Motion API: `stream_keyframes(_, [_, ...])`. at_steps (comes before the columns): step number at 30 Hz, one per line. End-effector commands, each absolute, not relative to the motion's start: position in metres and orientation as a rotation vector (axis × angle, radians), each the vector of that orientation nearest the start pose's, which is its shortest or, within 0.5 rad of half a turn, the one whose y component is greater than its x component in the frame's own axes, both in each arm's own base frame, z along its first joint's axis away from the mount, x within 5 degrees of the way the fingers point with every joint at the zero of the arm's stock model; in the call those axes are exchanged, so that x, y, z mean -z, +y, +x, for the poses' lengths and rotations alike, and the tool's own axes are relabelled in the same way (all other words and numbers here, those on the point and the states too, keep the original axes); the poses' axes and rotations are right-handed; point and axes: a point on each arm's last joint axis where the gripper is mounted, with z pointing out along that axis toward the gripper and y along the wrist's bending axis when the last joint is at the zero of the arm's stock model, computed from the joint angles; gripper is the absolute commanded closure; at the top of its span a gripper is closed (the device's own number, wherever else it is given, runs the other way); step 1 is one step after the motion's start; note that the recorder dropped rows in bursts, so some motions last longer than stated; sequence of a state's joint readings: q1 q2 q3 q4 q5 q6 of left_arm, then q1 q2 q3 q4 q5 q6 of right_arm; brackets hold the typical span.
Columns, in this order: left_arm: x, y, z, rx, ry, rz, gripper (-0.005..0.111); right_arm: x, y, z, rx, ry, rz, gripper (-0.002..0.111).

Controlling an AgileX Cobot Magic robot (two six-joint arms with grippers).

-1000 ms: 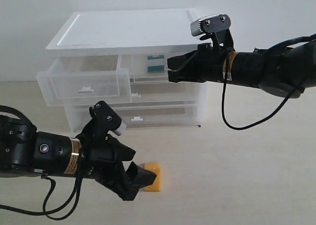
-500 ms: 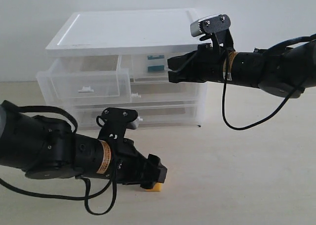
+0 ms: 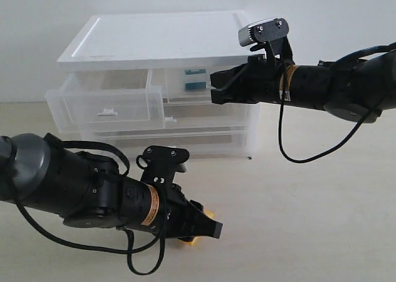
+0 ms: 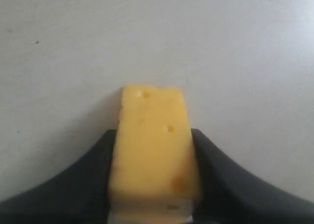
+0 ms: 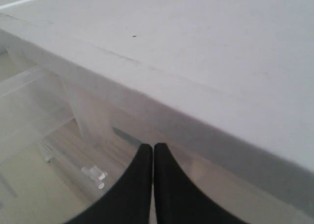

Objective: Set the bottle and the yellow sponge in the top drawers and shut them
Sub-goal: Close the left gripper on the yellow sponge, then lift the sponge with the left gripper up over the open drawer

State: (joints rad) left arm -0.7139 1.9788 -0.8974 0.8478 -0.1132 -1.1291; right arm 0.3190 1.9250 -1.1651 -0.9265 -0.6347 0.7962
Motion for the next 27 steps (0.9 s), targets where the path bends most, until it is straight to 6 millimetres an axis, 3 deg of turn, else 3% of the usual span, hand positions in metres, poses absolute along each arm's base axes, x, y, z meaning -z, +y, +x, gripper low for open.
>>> stream_keyframes(1, [-0.103, -0.243, 0.259, 0.477, 2.465, 0.673, 0.103, -0.22, 0.172, 0.388, -0.638, 1.721, -0.645, 0.108])
stream_keyframes(4, [-0.119, -0.249, 0.247, 0.49, 2.41, 0.744, 0.103, -0.22, 0.172, 0.388, -0.632, 1.719, -0.647, 0.108])
stream_keyframes(7, [-0.161, -0.25, 0.215, 0.438, 2.268, 0.903, 0.103, -0.219, 0.172, 0.388, -0.627, 1.723, -0.645, 0.108])
stream_keyframes(9, [-0.183, -0.242, 0.205, 0.326, 2.228, 0.902, 0.103, -0.219, 0.172, 0.388, -0.627, 1.723, -0.645, 0.108])
stream_keyframes(12, [-0.236, -0.202, 0.194, -0.046, 2.163, 0.791, 0.103, -0.219, 0.172, 0.388, -0.627, 1.723, -0.645, 0.108])
stream_keyframes(15, [-0.282, -0.166, 0.188, -0.19, 2.05, 0.694, 0.103, -0.219, 0.171, 0.388, -0.627, 1.724, -0.643, 0.108])
stream_keyframes(17, [-0.312, -0.148, 0.182, -0.244, 1.88, 0.782, 0.103, -0.219, 0.171, 0.388, -0.627, 1.724, -0.643, 0.108])
stream_keyframes(20, [-0.331, -0.137, 0.178, -0.381, 1.66, 1.04, 0.103, -0.219, 0.171, 0.388, -0.627, 1.724, -0.643, 0.108])
stream_keyframes(23, [-0.335, -0.134, 0.183, -0.494, 1.488, 1.243, 0.103, -0.219, 0.172, 0.388, -0.632, 1.727, -0.639, 0.108])
stream_keyframes(27, [-0.339, -0.125, 0.206, -0.52, 1.454, 1.24, 0.103, -0.219, 0.172, 0.388, -0.632, 1.727, -0.639, 0.108])
